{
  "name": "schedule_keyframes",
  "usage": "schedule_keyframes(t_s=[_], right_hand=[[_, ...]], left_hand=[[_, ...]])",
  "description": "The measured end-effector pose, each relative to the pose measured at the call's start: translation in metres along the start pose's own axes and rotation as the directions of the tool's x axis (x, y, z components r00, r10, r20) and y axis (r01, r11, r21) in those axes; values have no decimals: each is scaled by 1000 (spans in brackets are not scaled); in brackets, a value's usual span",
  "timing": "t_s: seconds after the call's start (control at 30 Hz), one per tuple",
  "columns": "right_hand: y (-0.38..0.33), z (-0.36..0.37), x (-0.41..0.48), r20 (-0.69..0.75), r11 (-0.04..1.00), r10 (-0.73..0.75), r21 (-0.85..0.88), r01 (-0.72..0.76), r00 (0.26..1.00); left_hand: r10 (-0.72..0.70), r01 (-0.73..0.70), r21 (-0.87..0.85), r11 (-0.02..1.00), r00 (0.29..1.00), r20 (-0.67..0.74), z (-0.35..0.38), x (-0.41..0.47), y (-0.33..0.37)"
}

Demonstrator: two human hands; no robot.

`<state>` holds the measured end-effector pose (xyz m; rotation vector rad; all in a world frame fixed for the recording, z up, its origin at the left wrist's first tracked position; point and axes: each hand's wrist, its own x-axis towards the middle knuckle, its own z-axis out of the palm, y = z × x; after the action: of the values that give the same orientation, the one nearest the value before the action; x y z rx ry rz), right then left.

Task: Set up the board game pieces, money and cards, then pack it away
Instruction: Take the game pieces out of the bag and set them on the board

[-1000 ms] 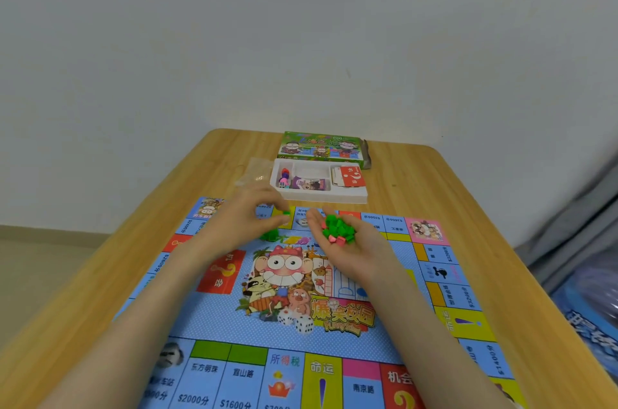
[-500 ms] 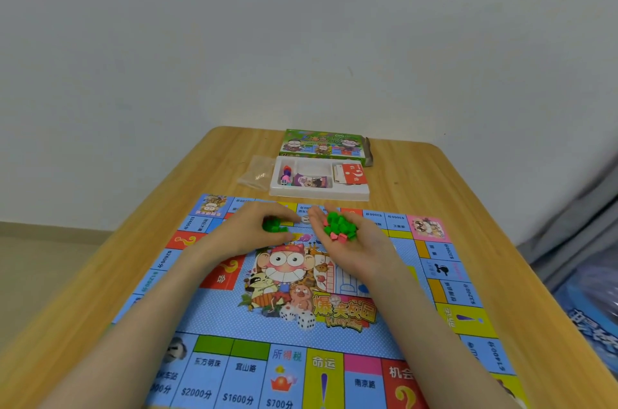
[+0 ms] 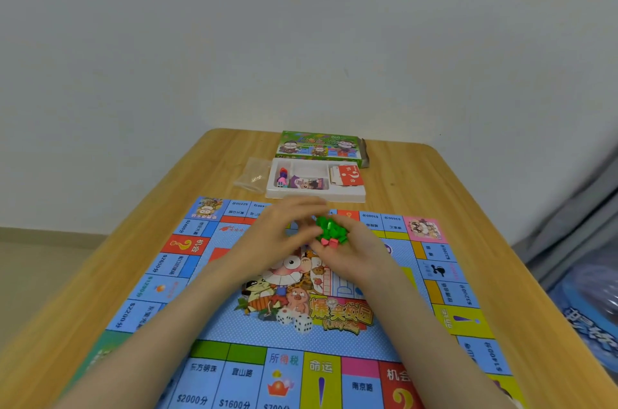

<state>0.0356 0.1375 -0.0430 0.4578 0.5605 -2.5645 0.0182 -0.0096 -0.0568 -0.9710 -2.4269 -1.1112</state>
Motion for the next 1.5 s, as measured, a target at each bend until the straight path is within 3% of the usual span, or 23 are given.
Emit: schedule_keyframes(t_s=[0.17,0.33,0.57,0.8,1.0,1.13,1.23,1.5], right_hand=[[1,-2,1,-7,998,34,-44,-35,999],[2,-4,3,-30,995,44,-85,-46,999],[1,-4,3,-60,995,46,-83,-51,997],[2,-3,4,-54,996,24,-87,-29,998],[-1,0,-3,-61,998,-13,-59,10,998],[-4,0,-5,-66,998,1,-56,-5,998],[-3,0,-5,-63,998,-2,-58,-1,998],[-3,1,-8,-63,997,-14,-72,10,998]], left_hand=[[20,-18,85,996,999,-29,7,-1,-1],[156,-148,227,963,988,-18,9,-1,-3],[165,-148,248,957,985,-48,12,-2,-6],[39,-41,-9,999,985,-168,11,0,-1],[-221,145,-294,945,944,-245,-23,7,-1],[-427,361,-335,870,892,-150,-53,1,-21],[-546,528,-251,811,838,-4,-64,-8,-37],[-476,505,-134,853,857,199,-68,-13,-46]])
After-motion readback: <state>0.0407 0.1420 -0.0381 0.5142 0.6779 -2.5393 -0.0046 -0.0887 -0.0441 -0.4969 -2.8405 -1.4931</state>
